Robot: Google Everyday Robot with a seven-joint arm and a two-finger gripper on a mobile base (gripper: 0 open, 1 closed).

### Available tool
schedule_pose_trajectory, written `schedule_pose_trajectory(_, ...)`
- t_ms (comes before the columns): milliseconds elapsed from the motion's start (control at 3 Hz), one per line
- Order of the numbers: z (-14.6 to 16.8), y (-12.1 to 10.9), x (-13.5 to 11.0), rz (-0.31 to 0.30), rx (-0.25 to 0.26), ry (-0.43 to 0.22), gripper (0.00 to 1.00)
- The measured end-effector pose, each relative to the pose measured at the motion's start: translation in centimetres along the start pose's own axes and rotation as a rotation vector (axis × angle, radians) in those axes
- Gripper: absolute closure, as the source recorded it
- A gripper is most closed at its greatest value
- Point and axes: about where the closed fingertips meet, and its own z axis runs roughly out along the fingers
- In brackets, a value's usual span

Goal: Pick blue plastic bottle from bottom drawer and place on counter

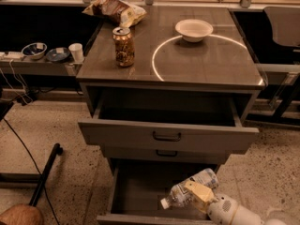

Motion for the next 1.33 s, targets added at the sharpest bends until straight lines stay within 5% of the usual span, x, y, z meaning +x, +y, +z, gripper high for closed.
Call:
schedule_pose_trajectory(333,-2.5,-9.8,-3.3,-0.215,0.031,0.108,1.00)
schedule_pose_trajectory(667,-2.1,-16.4,-3.2,-0.264,-0.005,0.166,1.00)
schedule_pose_trajectory(1000,-1.0,-20.5,-0.7,-0.202,-0.072,0.182,1.00)
schedule_pose_trajectory(1333,1.1,-21.9,-1.5,-0.227,-0.102,0.140,1.00)
